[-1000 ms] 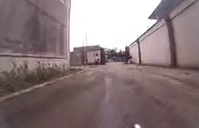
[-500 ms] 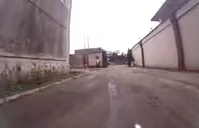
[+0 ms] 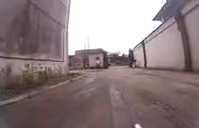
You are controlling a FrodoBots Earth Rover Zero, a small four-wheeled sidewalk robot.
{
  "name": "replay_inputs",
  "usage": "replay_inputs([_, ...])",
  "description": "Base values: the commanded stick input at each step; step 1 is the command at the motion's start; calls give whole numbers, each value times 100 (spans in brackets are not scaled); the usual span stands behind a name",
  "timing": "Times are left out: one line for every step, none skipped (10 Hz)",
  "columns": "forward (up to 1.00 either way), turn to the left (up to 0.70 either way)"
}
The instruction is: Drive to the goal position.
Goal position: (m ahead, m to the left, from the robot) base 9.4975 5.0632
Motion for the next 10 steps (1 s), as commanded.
replay_inputs([100,0])
replay_inputs([100,0])
replay_inputs([100,0])
replay_inputs([100,0])
replay_inputs([100,0])
replay_inputs([100,0])
replay_inputs([100,0])
replay_inputs([100,0])
replay_inputs([100,0])
replay_inputs([100,-1])
